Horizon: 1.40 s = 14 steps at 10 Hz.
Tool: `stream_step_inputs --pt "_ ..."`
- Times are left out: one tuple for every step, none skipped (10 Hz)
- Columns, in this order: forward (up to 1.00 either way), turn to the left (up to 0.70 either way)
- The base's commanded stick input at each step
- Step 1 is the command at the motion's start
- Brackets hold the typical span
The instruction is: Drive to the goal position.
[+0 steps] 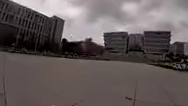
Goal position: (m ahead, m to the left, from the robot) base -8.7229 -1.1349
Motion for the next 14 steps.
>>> stream_step_inputs --pt "1.0 -0.09" --pt "1.0 -0.07" --pt "1.0 -0.02" --pt "1.0 -0.14" --pt "1.0 0.0" --pt "1.0 -0.02" --pt "1.0 -0.18" --pt "1.0 -0.04" --pt "1.0 -0.15" --pt "1.0 -0.17" --pt "1.0 -0.03" --pt "1.0 -0.23" --pt "1.0 -0.21" --pt "1.0 -0.05"
